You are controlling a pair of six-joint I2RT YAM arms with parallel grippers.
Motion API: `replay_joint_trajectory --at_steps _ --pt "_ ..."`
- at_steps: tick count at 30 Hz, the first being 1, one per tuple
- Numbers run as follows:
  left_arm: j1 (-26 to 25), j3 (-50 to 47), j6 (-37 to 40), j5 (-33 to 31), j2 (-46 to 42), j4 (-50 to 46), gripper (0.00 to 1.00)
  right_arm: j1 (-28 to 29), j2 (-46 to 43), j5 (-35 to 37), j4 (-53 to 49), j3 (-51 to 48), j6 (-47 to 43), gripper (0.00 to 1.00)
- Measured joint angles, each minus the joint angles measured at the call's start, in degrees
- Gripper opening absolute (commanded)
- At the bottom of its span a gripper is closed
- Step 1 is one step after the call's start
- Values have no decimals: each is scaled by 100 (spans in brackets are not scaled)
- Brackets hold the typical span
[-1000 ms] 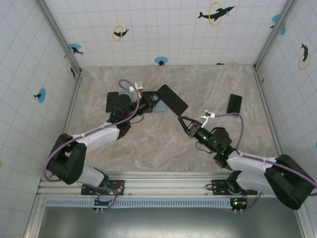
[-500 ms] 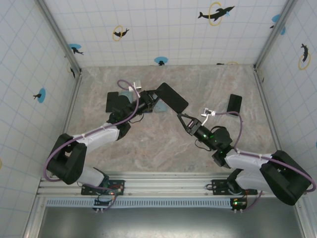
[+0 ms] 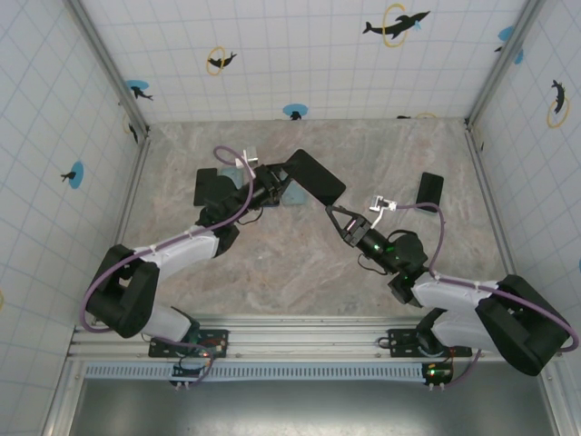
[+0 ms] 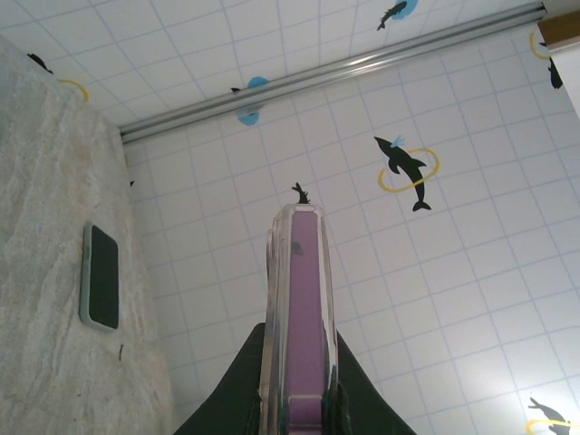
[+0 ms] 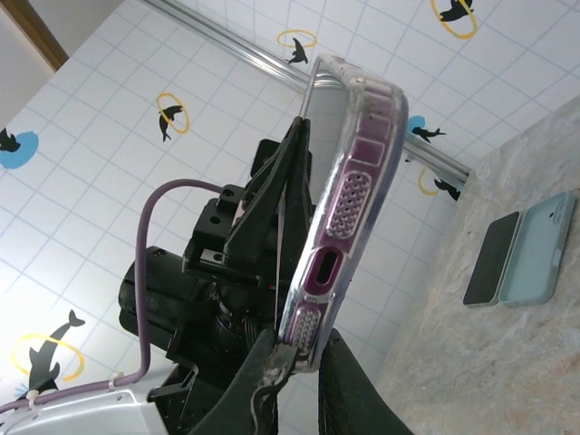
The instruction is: Take the phone out of the phone case
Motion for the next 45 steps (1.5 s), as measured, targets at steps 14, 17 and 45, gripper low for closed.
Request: replay_joint_trajectory --at_steps 14,17,45 --pt "-52 -116 -890 -138 26 404 6 -57 -245 -251 -267 127 -1386 2" --pt "-76 -116 -944 -223 26 402 5 -90 -271 -282 -378 162 -1606 1" --pt "157 1193 1930 1099 -142 -2603 4 -1025 -962 -1530 -3239 339 -3392 50"
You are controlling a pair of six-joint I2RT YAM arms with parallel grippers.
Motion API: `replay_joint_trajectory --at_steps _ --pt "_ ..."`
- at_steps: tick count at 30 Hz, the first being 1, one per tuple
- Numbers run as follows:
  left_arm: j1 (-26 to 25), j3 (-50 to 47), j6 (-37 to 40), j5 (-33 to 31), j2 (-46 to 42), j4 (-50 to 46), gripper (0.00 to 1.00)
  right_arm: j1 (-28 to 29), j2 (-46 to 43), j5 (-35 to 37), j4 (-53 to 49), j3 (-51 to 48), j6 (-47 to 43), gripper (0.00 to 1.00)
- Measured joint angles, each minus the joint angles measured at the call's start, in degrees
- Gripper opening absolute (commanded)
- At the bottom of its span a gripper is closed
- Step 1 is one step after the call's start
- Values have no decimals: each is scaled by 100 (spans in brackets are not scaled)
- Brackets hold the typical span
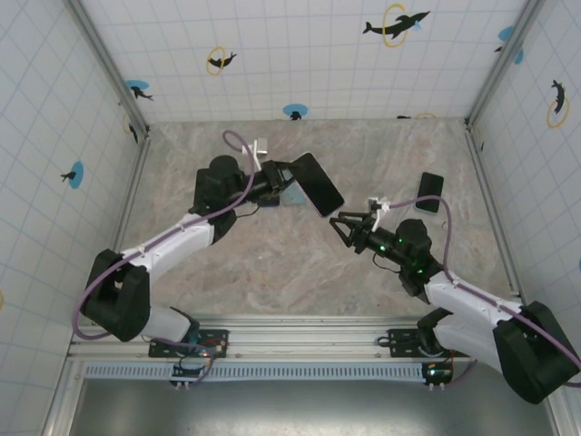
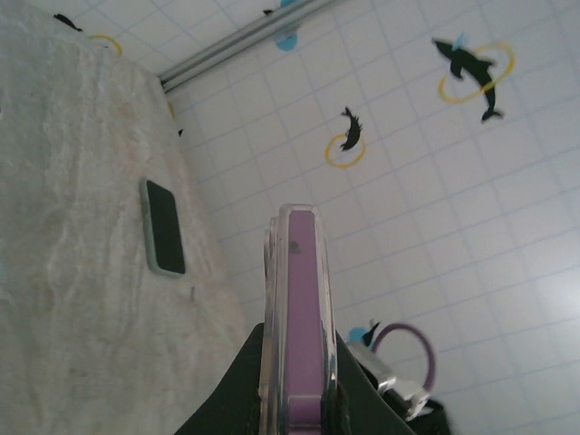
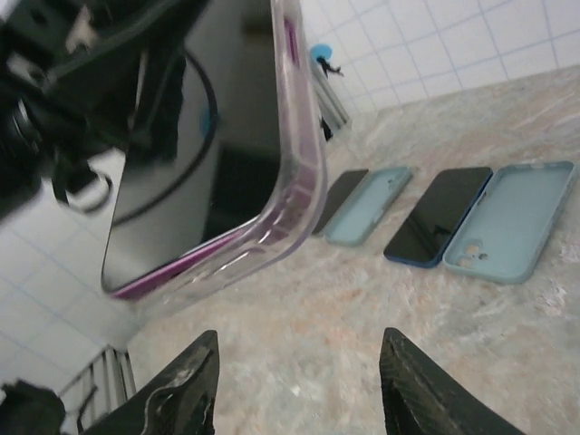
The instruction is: Take the phone out of the phone case
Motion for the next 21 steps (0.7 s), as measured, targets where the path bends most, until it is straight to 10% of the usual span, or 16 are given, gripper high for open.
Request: replay_joint_trajectory --at_steps 11,21 --pt "203 977 3587 1381 -4 -2398 8 -304 299 -1775 -2813 1554 -3058 49" --pt "210 1147 4892 2109 -2 -3381 7 -254 1176 -2802 -3834 2098 -4564 33"
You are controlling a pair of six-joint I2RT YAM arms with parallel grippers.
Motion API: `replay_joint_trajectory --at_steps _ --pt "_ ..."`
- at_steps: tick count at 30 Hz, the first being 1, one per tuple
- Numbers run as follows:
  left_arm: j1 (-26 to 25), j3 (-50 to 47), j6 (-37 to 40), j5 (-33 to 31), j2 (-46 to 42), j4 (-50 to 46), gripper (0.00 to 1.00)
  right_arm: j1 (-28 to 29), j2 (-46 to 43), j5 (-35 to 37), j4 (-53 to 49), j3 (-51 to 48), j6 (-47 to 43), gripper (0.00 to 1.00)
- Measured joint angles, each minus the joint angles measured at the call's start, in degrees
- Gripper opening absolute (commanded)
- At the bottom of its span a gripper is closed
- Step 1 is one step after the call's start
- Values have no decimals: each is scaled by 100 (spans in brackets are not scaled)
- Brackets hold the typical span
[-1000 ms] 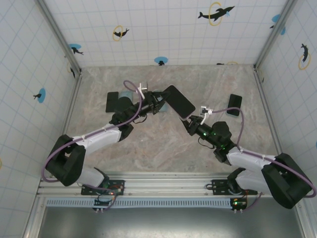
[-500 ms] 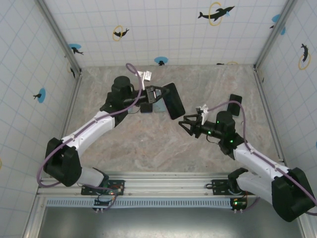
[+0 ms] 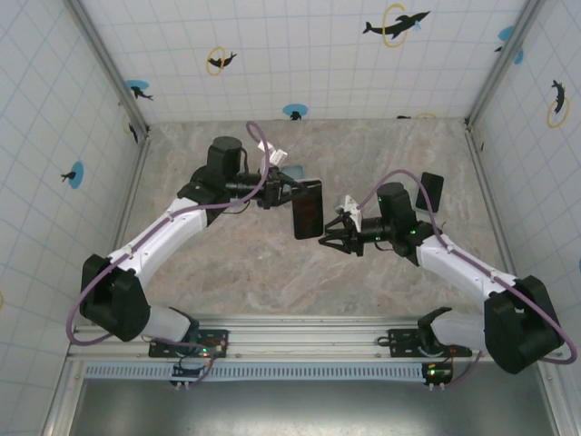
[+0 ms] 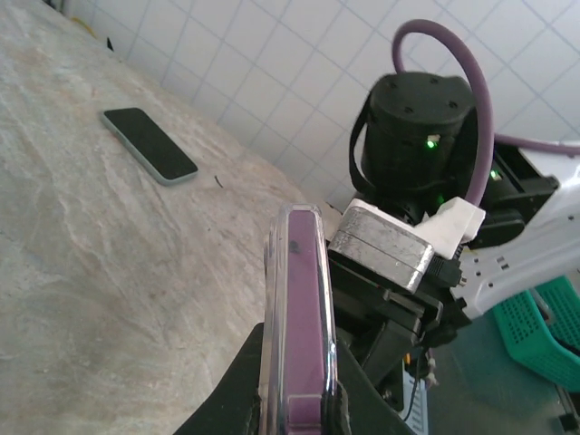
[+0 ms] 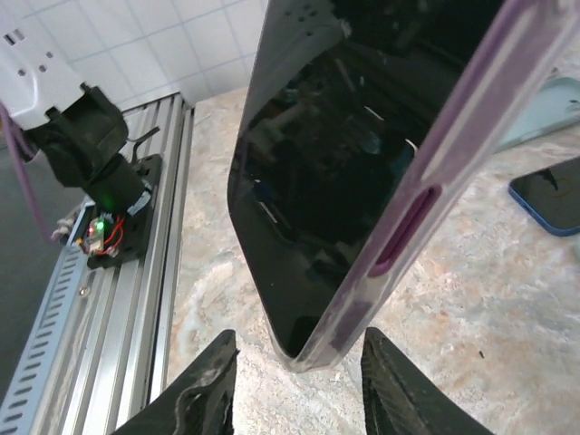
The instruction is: Take the phone out of the phone case
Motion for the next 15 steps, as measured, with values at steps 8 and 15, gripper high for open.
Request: replay_joint_trajectory --at_steps 8,15 --pt "-2 0 319 269 -2 -291 7 59 299 -476 -11 157 -376 25" --pt "-2 0 431 363 -15 -374 7 81 439 -702 -136 232 -658 25"
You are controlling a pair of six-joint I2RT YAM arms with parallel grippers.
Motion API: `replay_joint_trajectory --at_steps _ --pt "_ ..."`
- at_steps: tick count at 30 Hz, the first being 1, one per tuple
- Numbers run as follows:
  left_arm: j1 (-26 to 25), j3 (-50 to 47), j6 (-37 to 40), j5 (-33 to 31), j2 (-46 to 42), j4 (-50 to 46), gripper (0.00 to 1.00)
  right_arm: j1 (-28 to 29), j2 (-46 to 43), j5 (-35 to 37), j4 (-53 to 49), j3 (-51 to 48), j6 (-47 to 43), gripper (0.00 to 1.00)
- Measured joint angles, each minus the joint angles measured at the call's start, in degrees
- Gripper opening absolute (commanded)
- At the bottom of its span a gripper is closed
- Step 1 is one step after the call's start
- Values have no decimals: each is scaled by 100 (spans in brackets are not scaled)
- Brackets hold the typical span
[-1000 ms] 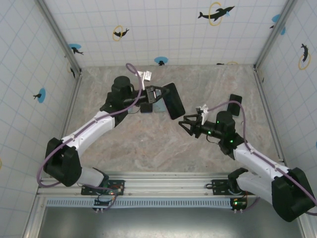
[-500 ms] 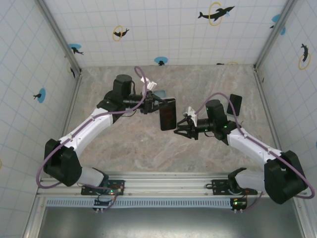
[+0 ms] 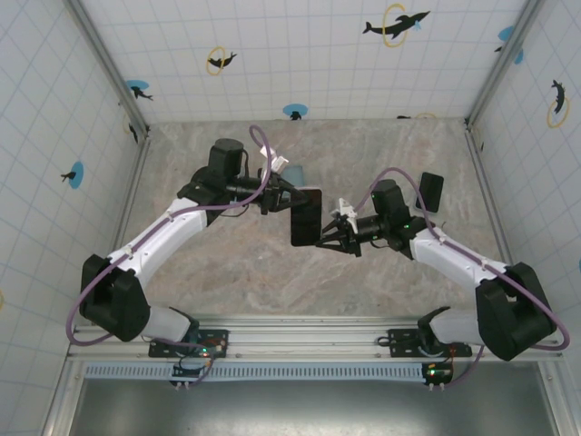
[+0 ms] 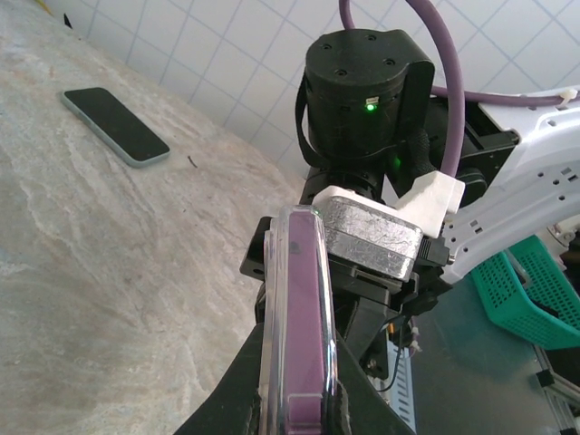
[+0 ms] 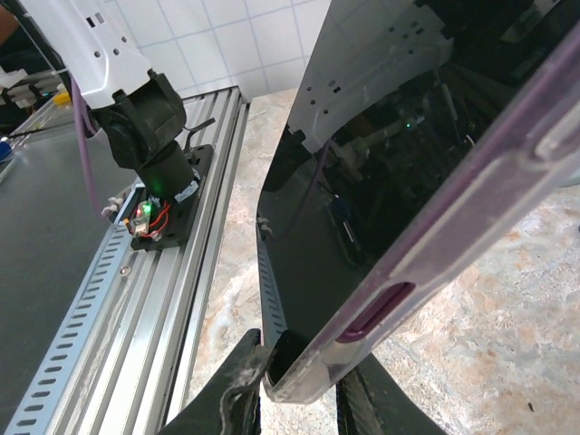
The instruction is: Take the phone out of the phone case
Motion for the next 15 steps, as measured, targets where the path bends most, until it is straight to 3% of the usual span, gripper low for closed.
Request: replay_joint_trajectory --at_steps 5,15 --pt "0 0 9 0 -37 -4 6 87 155 -74 -92 85 -160 28" --pt "2 0 24 0 -68 -2 5 118 297 -151 -146 195 -337 24"
